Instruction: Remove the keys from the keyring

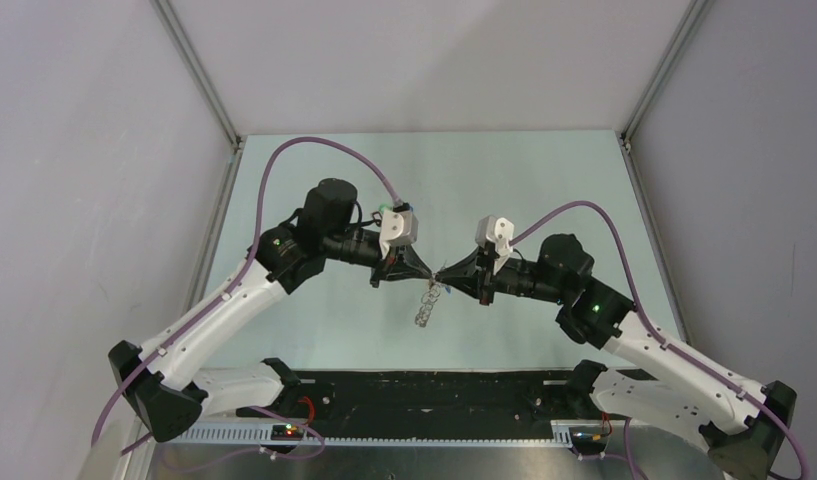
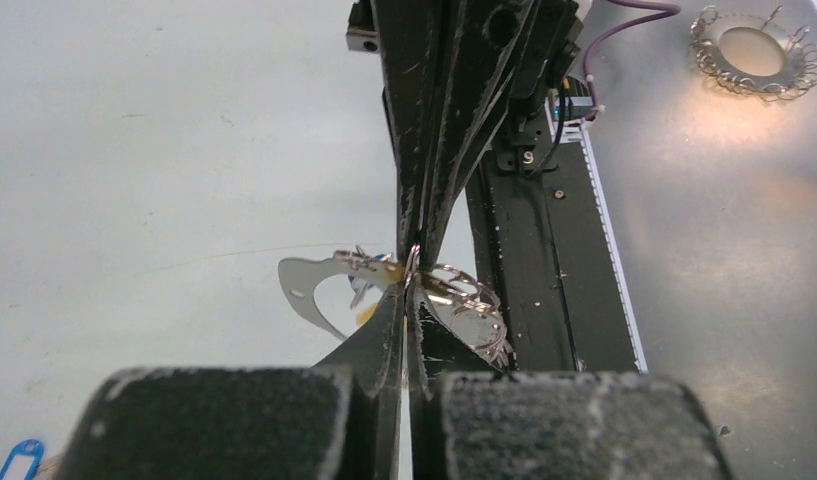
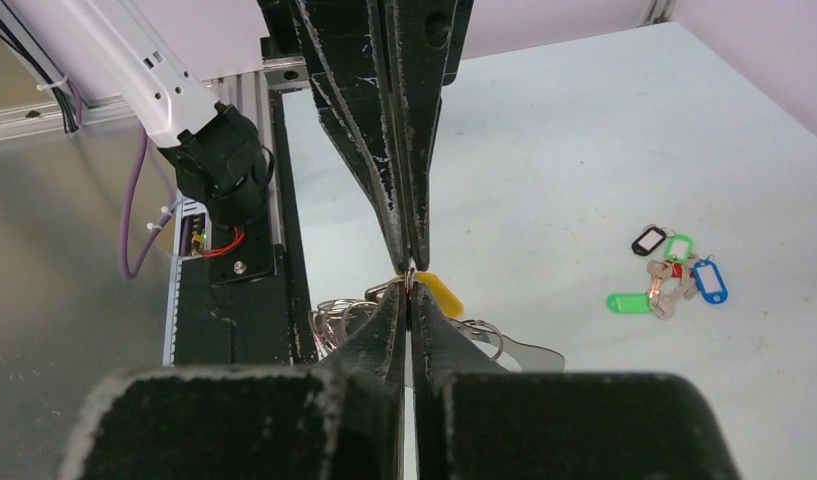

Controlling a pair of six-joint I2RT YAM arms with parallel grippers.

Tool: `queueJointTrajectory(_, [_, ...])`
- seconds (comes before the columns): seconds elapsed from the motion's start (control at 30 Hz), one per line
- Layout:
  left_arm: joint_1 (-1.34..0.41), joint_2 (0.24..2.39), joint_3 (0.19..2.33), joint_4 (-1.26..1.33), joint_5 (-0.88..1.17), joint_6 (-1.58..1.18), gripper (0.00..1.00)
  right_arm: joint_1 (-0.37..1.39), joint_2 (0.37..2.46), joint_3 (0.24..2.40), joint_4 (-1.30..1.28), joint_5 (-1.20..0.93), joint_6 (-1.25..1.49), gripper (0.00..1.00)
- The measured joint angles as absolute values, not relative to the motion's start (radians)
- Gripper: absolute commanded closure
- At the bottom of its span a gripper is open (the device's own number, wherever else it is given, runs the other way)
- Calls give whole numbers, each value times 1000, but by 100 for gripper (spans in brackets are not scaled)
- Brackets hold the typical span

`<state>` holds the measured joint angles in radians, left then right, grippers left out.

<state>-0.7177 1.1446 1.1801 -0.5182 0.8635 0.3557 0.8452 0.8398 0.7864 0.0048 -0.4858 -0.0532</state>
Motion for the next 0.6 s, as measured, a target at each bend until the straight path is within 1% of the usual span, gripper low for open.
queueJointTrajectory(0.17, [-717,1144,1180,-524,840,356,100,838,818,786,1,-487,-52,100])
queueJointTrajectory(0.47, [-717,1144,1180,-525,849,355,100,838,816,786,6,-487,-36,100])
queueJointTrajectory(0.6, [-718,1148,1180,-525,853,347,100,841,815,770,56,-485,-15,100])
